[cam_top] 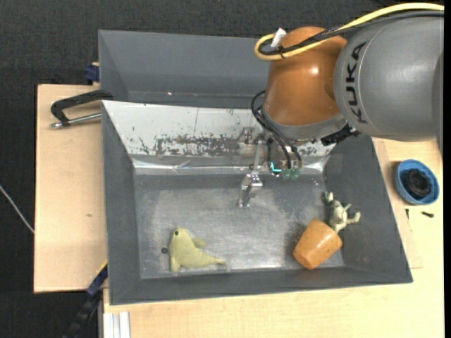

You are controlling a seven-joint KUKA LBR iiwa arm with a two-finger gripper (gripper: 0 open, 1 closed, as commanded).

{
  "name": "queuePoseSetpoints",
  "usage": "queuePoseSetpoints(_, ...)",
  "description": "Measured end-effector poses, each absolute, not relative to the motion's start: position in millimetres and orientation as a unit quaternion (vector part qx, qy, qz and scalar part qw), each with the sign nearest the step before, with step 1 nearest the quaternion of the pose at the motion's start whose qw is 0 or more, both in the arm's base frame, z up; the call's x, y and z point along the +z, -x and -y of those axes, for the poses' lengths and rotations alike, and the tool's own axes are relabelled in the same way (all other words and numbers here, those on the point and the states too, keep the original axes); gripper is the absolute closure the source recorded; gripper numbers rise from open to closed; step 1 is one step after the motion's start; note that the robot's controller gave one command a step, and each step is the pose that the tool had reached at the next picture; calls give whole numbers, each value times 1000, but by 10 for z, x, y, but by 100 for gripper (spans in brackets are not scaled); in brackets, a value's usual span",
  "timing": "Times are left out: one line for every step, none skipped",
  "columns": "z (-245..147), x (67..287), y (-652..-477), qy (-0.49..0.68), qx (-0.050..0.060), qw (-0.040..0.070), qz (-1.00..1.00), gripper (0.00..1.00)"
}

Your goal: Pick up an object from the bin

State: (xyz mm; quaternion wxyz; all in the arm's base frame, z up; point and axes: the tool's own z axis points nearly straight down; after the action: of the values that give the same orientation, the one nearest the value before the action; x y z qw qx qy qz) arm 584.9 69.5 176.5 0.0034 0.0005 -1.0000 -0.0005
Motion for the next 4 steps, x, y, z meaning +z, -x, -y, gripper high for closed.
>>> queuePoseSetpoints(-1192,1445,-5445,-169,-1,1,986,0)
queuePoseSetpoints(-1385,1980,-5111,-222,-1,-4,975,0)
queuePoseSetpoints(-1970,956,-5033,-353,-1,2,936,0)
queuePoseSetpoints(-1959,986,-5053,-351,-1,-1,936,100)
